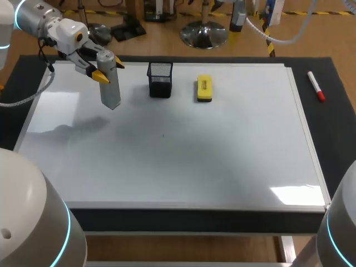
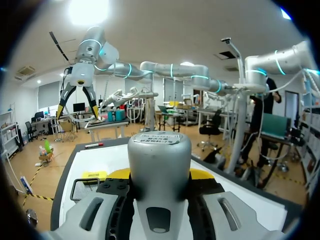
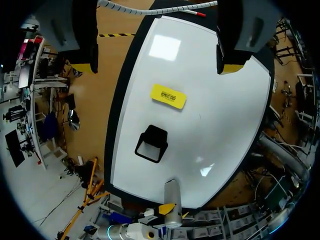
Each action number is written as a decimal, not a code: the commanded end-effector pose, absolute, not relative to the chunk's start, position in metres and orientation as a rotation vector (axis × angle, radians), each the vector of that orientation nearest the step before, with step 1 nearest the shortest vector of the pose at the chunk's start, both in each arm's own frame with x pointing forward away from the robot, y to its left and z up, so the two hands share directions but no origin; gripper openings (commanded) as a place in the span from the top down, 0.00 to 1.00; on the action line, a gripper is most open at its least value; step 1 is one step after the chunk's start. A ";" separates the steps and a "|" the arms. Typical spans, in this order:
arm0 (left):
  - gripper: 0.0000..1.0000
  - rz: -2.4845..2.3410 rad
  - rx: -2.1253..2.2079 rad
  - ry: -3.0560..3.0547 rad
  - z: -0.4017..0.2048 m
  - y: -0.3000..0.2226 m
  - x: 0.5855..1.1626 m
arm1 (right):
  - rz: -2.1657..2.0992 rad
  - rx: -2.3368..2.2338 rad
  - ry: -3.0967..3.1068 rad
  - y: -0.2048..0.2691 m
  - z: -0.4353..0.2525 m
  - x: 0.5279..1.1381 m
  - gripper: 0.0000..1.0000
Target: Pick up the inspection probe, press it on each red-marked spot on the whiteboard one by one, put down the probe, pick up the eraser, and wipe off all the red marks.
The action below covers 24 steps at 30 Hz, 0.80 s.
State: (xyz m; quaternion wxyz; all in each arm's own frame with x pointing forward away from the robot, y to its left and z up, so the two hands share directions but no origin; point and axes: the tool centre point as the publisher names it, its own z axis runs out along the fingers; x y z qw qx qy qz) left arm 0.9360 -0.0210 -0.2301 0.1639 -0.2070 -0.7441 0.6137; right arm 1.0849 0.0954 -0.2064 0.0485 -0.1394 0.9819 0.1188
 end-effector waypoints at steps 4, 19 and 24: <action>1.00 1.788 -0.355 -2.253 -0.225 -0.032 0.932 | 0.358 -0.427 2.994 0.094 -0.205 1.085 0.00; 1.00 1.912 0.025 -2.434 -0.182 -0.059 0.954 | 0.358 -0.427 2.994 0.094 -0.205 1.085 0.00; 1.00 1.967 0.114 -2.447 -0.172 -0.072 0.963 | 0.358 -0.427 2.994 0.094 -0.205 1.085 0.00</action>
